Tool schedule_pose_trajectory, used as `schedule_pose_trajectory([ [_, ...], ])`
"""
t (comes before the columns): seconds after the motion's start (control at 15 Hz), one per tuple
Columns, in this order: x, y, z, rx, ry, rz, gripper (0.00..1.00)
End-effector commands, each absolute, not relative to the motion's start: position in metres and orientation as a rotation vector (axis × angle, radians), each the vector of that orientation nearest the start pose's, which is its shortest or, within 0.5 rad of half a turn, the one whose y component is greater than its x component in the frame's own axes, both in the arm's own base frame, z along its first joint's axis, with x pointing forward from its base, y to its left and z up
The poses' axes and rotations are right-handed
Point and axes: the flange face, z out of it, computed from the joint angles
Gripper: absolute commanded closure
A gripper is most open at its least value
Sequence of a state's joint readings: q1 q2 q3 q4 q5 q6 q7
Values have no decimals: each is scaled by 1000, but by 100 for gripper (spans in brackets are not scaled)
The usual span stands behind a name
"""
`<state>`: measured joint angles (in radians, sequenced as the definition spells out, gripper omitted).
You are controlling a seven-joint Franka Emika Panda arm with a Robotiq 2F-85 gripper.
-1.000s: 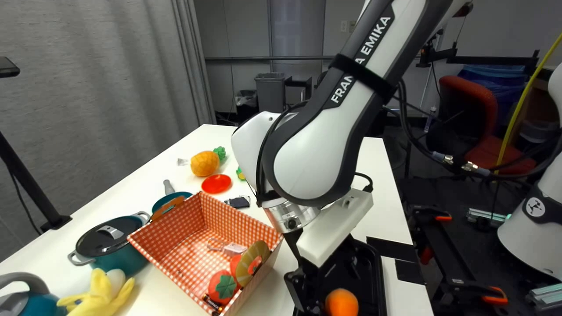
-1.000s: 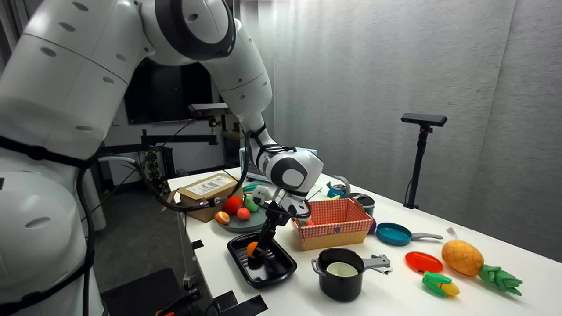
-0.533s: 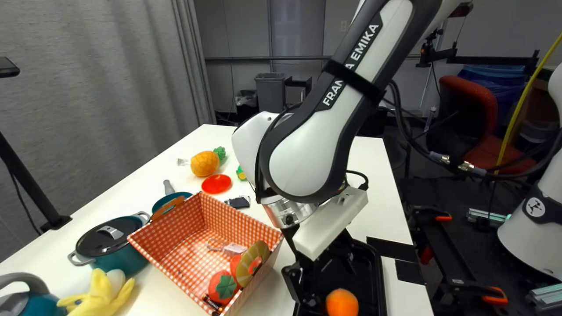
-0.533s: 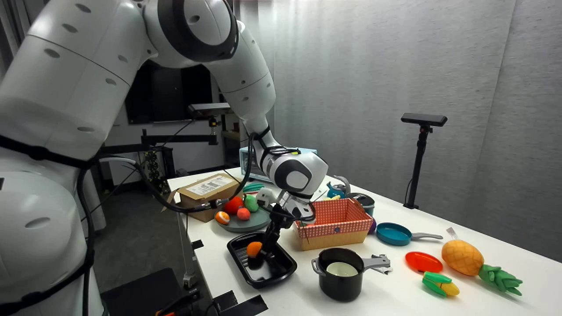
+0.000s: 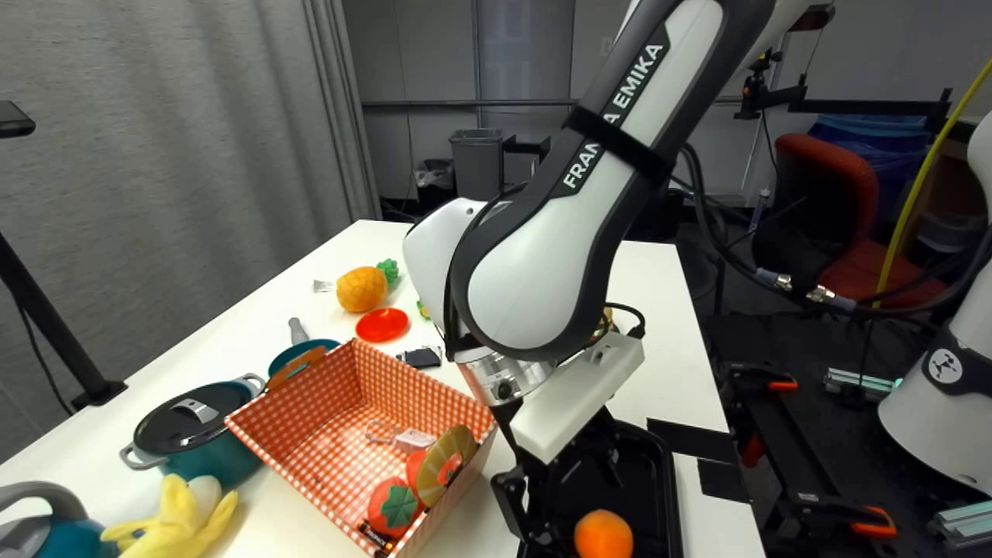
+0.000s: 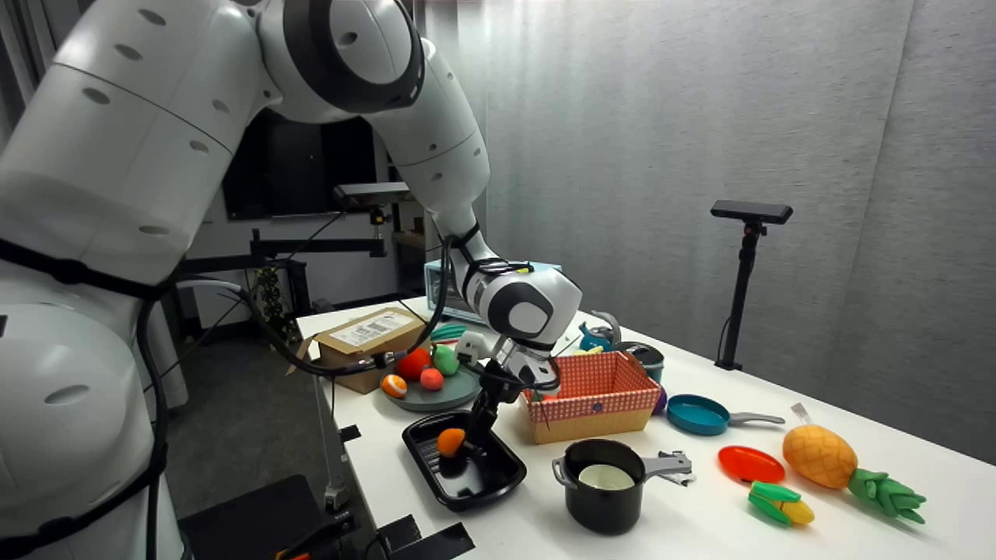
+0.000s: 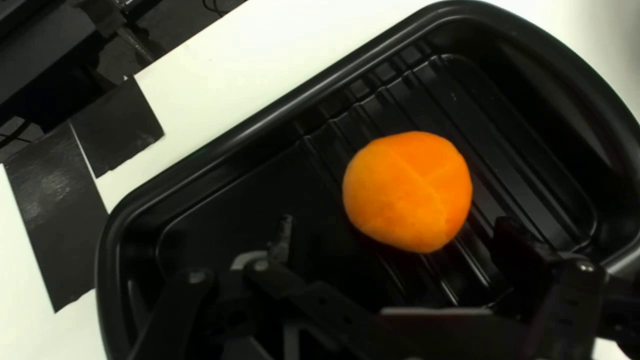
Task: Remove the pot from the box and pick up the orange plush toy
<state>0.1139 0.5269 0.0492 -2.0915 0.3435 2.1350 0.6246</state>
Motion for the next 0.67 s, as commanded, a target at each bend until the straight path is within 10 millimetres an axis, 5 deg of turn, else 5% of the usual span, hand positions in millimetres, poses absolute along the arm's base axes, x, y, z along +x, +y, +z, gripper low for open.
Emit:
schedule_pose_trajectory([
  [0.0,520,109,132,-2759,1015,862,0],
  [0.33,524,115,124,-2755,1012,878,0],
  [0.4,526,116,124,-2755,1013,878,8],
  [0.47,527,116,124,-2754,1016,877,26],
  [0.6,530,116,125,-2754,1015,872,42],
])
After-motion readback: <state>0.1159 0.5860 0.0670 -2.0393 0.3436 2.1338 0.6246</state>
